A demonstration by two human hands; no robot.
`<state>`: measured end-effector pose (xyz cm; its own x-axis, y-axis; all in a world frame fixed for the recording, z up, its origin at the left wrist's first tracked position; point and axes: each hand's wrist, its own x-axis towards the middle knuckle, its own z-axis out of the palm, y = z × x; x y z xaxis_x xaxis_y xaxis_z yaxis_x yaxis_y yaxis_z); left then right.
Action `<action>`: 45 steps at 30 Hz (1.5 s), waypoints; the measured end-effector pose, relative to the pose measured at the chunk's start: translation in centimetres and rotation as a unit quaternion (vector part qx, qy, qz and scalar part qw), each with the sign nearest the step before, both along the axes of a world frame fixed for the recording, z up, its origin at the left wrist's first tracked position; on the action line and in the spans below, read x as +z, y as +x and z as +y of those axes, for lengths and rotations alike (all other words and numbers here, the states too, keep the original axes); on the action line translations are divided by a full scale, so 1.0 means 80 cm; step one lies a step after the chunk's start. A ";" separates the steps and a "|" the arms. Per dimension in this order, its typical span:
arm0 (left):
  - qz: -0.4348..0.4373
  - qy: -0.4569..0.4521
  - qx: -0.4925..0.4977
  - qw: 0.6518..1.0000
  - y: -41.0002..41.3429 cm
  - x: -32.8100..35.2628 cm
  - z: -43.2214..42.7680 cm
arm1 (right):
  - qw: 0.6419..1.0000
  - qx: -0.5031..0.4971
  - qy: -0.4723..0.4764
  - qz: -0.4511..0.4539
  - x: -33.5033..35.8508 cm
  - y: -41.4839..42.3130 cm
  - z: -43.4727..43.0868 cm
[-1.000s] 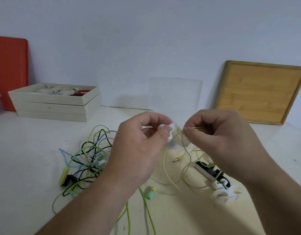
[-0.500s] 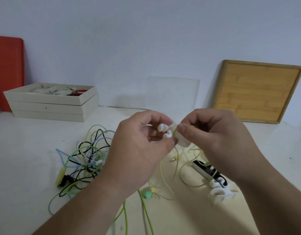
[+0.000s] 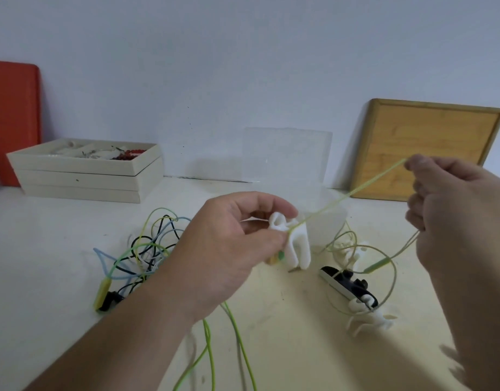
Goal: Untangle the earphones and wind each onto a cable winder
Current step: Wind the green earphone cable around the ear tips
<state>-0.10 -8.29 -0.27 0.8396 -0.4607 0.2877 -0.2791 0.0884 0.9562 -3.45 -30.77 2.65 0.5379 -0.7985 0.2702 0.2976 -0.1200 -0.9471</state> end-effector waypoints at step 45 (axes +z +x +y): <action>-0.003 0.030 -0.112 0.993 0.006 0.009 0.020 | 0.895 0.429 -0.082 0.089 -0.031 0.010 0.034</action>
